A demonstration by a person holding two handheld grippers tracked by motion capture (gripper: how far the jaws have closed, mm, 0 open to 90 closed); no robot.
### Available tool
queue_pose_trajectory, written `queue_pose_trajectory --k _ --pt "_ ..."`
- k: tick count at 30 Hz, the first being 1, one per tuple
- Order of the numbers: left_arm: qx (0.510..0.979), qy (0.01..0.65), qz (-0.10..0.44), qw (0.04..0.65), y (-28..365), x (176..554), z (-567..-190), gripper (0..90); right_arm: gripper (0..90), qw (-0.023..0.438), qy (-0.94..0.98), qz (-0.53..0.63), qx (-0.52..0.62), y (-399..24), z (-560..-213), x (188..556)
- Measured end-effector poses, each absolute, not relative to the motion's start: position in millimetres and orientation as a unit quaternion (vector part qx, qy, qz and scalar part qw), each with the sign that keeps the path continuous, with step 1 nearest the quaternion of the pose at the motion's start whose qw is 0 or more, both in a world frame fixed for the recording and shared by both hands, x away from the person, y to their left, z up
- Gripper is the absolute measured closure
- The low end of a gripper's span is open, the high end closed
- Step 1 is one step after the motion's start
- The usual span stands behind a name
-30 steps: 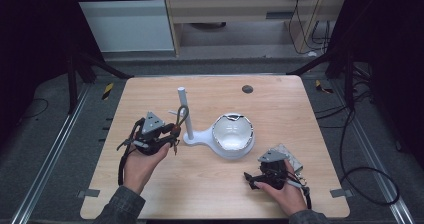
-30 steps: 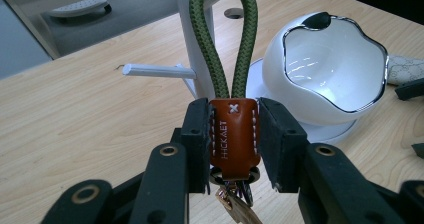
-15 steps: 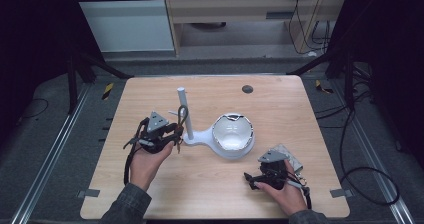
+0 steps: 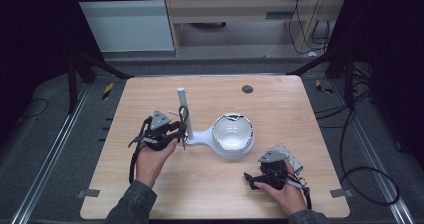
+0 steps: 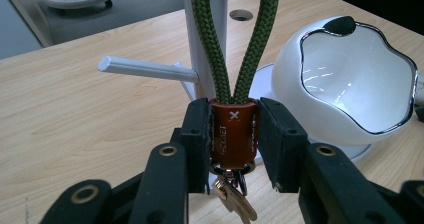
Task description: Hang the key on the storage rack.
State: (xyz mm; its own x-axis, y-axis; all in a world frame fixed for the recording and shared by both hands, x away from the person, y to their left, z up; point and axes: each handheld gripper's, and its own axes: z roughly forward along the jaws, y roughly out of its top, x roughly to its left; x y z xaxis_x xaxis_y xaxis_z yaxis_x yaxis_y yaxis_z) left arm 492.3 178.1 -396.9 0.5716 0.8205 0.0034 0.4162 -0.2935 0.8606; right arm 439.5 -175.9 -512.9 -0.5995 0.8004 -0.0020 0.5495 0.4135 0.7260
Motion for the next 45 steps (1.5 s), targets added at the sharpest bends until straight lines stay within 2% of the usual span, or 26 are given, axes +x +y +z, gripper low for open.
queue_pose_trajectory --k 5,7,10,11,14,17,24,30,35,39,45 --pt "0.769 0.403 0.230 0.439 178.1 494.2 -396.6 66.4 3.4 0.178 0.822 0.353 0.411 -175.9 -512.8 439.5" --pt "0.769 0.404 0.232 0.439 178.6 494.4 -396.7 64.0 3.4 0.178 0.821 0.355 0.410 -175.8 -513.0 439.4" --pt "0.773 0.400 0.237 0.433 180.6 492.0 -397.7 54.8 3.4 0.177 0.821 0.354 0.411 -175.8 -512.8 439.2" --pt "0.775 0.398 0.238 0.430 181.9 490.7 -399.2 54.8 3.4 0.177 0.821 0.354 0.411 -175.8 -512.8 439.2" --pt "0.783 0.396 0.243 0.413 187.9 485.2 -407.1 44.2 3.4 0.177 0.821 0.354 0.411 -175.9 -512.9 439.2" --pt "0.789 0.396 0.248 0.399 198.3 479.0 -419.8 32.1 3.4 0.177 0.821 0.355 0.412 -175.8 -512.9 439.0" --pt "0.795 0.404 0.245 0.380 222.1 472.6 -456.5 15.3 3.4 0.179 0.820 0.353 0.414 -175.7 -512.7 438.5" --pt "0.813 0.398 0.222 0.363 236.4 472.5 -478.9 7.8 5.9 0.181 0.827 0.337 0.413 -175.2 -506.0 436.7" --pt "0.805 0.425 0.209 0.357 244.2 474.2 -492.9 4.1 6.1 0.204 0.833 0.329 0.396 -185.2 -475.3 431.3" --pt "0.804 0.432 0.212 0.351 244.7 473.5 -496.8 4.5 7.6 0.214 0.835 0.316 0.397 -202.9 -454.8 431.6" --pt "0.801 0.447 0.210 0.339 247.5 475.9 -503.8 5.0 8.9 0.194 0.835 0.281 0.431 -233.5 -447.5 433.8"
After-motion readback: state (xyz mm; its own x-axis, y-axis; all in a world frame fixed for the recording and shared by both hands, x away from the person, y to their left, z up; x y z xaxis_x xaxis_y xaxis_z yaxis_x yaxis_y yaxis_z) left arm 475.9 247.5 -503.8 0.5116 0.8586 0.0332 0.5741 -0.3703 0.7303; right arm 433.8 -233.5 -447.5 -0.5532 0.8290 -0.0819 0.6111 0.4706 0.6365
